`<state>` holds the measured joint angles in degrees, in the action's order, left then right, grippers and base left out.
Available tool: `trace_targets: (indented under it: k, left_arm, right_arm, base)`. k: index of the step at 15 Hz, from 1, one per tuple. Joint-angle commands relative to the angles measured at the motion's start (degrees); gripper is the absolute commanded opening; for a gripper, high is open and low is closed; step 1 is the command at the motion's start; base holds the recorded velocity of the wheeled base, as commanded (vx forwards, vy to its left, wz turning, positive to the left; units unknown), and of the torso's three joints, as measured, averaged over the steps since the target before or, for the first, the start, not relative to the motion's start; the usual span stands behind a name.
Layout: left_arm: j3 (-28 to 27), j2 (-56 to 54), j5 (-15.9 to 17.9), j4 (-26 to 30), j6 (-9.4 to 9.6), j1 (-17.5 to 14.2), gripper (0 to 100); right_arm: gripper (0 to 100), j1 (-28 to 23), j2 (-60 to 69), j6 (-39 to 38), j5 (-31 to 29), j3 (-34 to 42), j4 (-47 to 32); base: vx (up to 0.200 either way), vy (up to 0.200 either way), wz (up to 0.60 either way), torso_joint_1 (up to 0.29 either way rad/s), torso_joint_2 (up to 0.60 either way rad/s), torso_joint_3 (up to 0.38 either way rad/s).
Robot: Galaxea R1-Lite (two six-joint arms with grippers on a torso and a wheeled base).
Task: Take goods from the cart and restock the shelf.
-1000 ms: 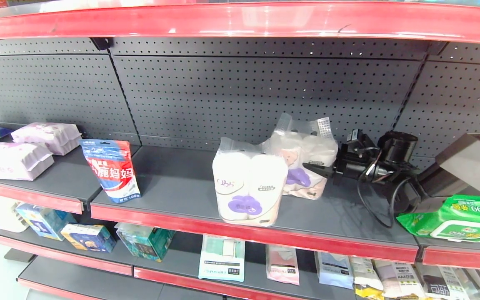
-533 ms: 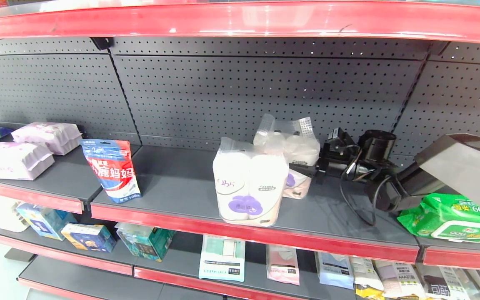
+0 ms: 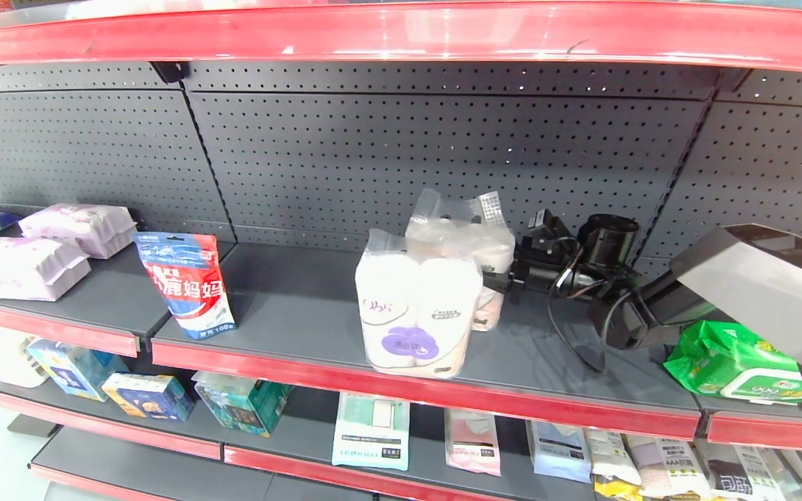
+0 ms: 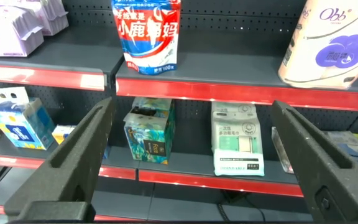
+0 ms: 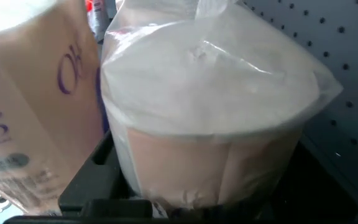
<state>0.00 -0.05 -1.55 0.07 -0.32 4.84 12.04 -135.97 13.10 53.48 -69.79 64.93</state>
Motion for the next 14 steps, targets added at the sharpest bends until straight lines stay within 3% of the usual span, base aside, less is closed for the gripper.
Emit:
trace_targets:
  k: [1, 14]
  left_arm:
    - [0.0, 0.05, -0.03, 0.01, -0.03, -0.01, 100]
    - [0.0, 0.05, -0.03, 0.01, -0.03, -0.01, 100]
  right_arm:
    - [0, 0.79, -0.17, -0.1, 0.05, -0.17, 0.11]
    - [0, 0.52, -0.08, 0.96, -0.57, 0.18, 0.2]
  base:
    - [0.0, 0.0, 0.0, 0.0, 0.0, 0.0]
    - [0.0, 0.0, 0.0, 0.0, 0.0, 0.0]
